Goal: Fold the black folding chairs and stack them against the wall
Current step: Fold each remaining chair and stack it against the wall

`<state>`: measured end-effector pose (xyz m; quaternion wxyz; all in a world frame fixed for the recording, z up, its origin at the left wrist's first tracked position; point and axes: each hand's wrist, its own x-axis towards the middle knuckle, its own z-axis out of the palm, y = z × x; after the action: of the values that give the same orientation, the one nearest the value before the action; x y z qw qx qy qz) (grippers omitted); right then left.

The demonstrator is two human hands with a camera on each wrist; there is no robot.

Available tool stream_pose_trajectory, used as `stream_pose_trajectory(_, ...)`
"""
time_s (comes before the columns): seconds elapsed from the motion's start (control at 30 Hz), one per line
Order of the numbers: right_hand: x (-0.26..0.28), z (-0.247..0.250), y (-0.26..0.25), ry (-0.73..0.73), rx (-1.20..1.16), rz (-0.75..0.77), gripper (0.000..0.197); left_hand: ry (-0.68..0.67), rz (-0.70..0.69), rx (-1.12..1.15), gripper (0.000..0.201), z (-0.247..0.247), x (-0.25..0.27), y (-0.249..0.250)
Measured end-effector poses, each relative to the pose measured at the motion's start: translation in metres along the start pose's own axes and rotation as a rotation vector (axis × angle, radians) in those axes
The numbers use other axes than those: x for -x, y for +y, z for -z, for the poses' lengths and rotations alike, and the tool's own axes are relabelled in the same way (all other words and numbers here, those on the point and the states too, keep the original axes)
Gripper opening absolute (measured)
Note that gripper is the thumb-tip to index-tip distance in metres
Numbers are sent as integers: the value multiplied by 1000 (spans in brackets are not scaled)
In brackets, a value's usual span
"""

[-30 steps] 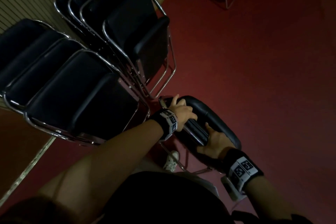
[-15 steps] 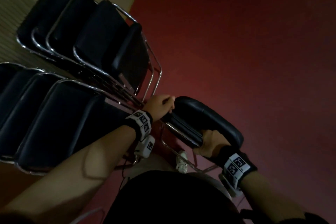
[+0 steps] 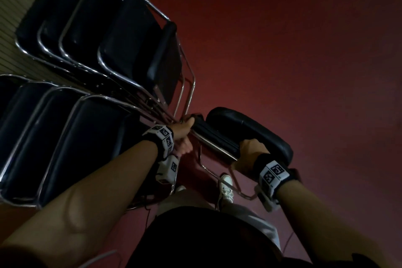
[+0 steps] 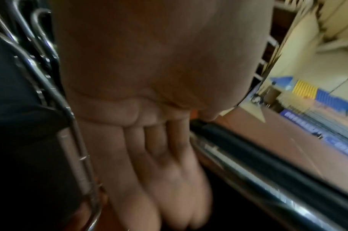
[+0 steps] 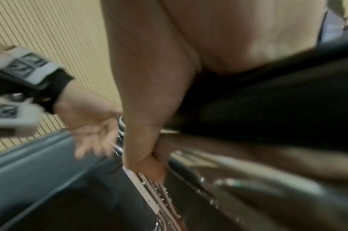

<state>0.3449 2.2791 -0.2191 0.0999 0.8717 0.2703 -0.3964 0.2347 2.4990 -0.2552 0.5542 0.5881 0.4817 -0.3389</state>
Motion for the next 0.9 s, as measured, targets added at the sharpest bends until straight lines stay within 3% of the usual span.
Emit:
stream_pose_trajectory(0.1, -1, 2, -29, 17, 6, -3, 51, -165, 24, 197, 117, 7, -5, -17)
stream_pose_trajectory(0.17, -1, 2, -45, 11, 16, -3, 52, -213, 8, 317, 116, 1, -5, -20)
stream_pose_trajectory(0.27, 2, 0, -70, 21, 12, -16, 55, -106, -58, 384, 116, 1, -18, -28)
stream_pose_trajectory(0.37, 10, -14, -86, 37, -33, -29, 57, 31, -61, 416, 127, 0, -66, -45)
stream_pose_trajectory(0.43, 16, -29, -88, 29, -95, -57, 55, 139, -75, 392, 104, -7, -95, -49)
stream_pose_trajectory(0.5, 20, -39, -95, 41, -141, -74, 54, 197, -98, 328, 83, -6, -78, -45)
stream_pose_trajectory(0.67, 27, -52, -108, 70, -220, -93, 45, 239, -148, 224, 76, -3, -76, -35)
stream_pose_trajectory(0.8, 25, -49, -102, 124, -277, -114, 40, 176, -210, 221, 68, -1, -74, -13)
stream_pose_trajectory(0.9, 20, -44, -101, 139, -304, -117, 44, 195, -242, 206, 73, 4, -82, -1)
